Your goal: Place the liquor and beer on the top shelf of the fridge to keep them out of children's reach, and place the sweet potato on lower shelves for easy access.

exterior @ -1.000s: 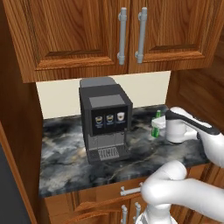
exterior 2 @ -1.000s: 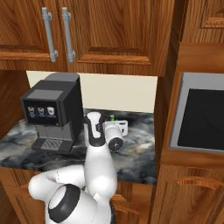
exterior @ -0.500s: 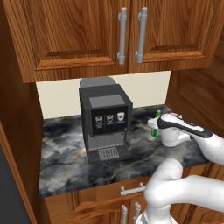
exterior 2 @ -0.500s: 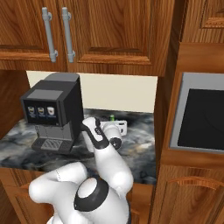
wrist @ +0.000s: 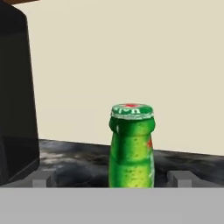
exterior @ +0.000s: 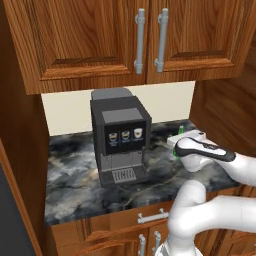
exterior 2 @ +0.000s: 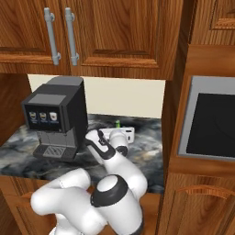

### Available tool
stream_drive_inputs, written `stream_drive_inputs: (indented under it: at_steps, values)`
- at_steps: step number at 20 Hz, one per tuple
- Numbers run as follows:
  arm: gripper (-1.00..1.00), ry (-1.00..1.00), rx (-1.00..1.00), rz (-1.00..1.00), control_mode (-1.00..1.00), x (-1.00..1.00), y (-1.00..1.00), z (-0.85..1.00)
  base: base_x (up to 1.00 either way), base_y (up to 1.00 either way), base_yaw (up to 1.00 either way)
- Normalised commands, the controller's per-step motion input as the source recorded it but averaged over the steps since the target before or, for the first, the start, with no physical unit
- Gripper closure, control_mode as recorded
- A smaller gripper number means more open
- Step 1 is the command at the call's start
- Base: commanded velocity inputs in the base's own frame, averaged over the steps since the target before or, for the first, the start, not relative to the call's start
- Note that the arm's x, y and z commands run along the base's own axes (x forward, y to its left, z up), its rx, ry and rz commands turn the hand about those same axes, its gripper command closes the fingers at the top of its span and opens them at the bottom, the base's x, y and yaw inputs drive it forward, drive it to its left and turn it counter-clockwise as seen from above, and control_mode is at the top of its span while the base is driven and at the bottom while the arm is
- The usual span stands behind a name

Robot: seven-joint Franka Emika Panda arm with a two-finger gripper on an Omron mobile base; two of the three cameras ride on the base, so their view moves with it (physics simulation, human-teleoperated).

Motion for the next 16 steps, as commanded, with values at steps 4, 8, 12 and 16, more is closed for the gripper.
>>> stream_drive_inputs:
  at_steps: [4, 8, 12, 16]
  values:
    - [-1.00, 0.00, 0.00, 0.00, -1.00, 0.18, -0.11, -0.03, 0.00, 0.00, 0.00]
    - [-1.00, 0.00, 0.00, 0.00, -1.00, 0.19, -0.06, -0.01, 0.00, 0.00, 0.00]
    - [-1.00, 0.00, 0.00, 0.00, -1.00, 0.13, -0.03, 0.00, 0.00, 0.00, 0.00]
    - [1.00, 0.00, 0.00, 0.00, -1.00, 0.01, -0.07, 0.00, 0.00, 0.00, 0.00]
